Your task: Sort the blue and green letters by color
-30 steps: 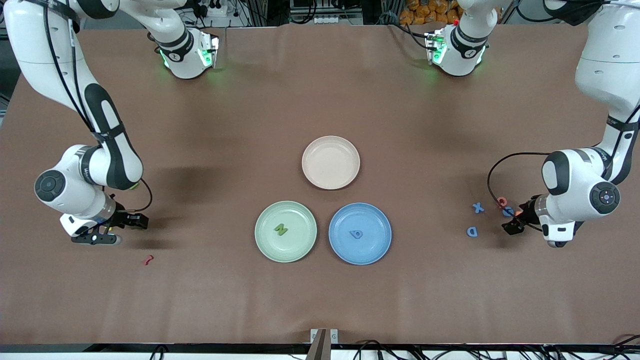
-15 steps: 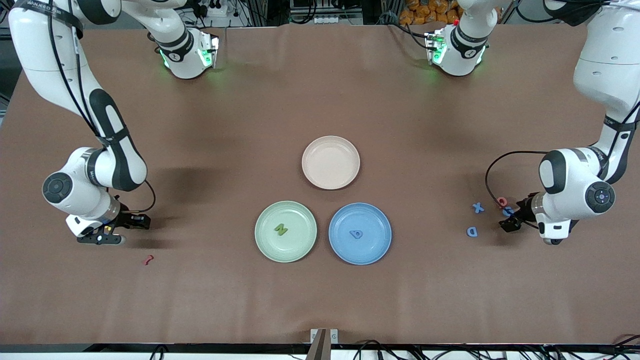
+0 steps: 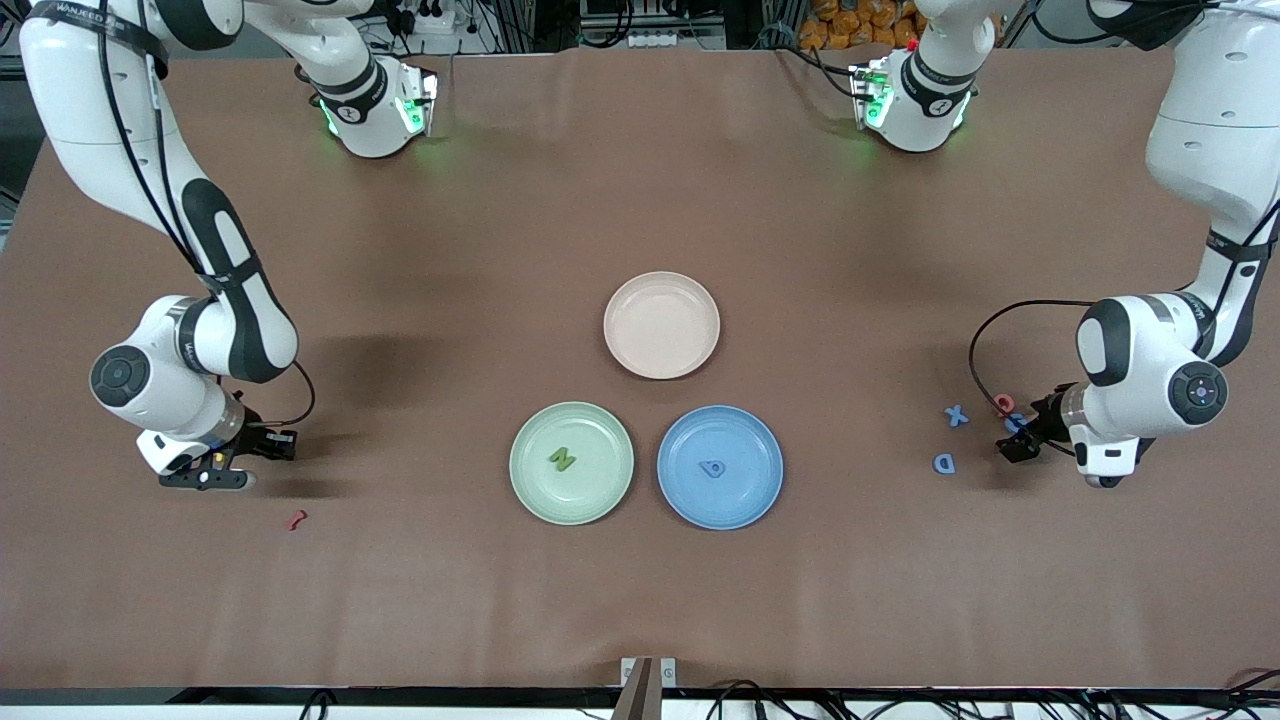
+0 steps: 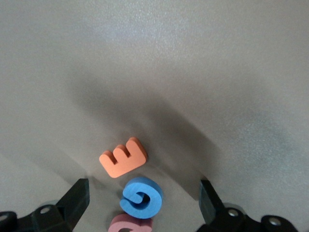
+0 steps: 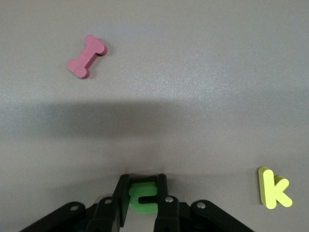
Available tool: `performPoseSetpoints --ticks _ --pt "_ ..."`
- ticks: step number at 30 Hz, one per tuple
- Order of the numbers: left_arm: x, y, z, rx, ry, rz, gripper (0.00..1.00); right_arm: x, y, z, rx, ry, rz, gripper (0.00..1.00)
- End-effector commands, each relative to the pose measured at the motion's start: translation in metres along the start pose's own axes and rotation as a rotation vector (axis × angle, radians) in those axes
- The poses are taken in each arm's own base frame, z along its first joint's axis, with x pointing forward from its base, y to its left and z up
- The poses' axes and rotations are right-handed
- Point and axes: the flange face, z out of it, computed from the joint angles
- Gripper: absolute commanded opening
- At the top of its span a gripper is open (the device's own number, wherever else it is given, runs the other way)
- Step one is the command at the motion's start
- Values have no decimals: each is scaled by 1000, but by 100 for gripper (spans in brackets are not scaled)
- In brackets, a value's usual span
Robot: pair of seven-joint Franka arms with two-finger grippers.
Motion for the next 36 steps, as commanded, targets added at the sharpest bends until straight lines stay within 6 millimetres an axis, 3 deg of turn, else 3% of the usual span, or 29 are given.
performPoseSetpoints --ticks 1,4,9,11,12,14,18,23,30,34,35,36 --pt "-14 -5 0 20 -4 -11 100 8 -27 -21 31 18 3 0" --pt "-15 -4 0 21 -6 -9 100 20 -55 -40 52 3 72 0" --pt "-15 -4 0 21 -6 -8 98 41 -127 -78 96 -15 222 0" --pt "-15 -4 0 21 -6 -9 66 45 -157 -90 117 -10 279 0" --pt "-15 -4 1 21 -7 -9 55 45 -176 -94 130 -8 307 0" --pt "-14 -5 1 19 -5 -12 41 46 -208 -102 154 -5 363 0" --pt "-14 -5 0 18 -4 -15 29 43 -277 -115 190 2 434 0" --pt "-12 -4 2 17 -2 -68 17 35 -347 -115 217 0 498 0" --pt "-12 1 -4 12 10 -67 13 12 -421 -86 238 -1 530 0" --pt "-8 7 -15 -2 29 -63 13 1 -440 -72 249 7 541 23" --pt "-7 9 -18 -5 34 -62 13 -1 -443 -71 248 4 541 33" --pt "-5 11 -21 -10 40 -62 13 -2 -444 -69 245 3 538 49"
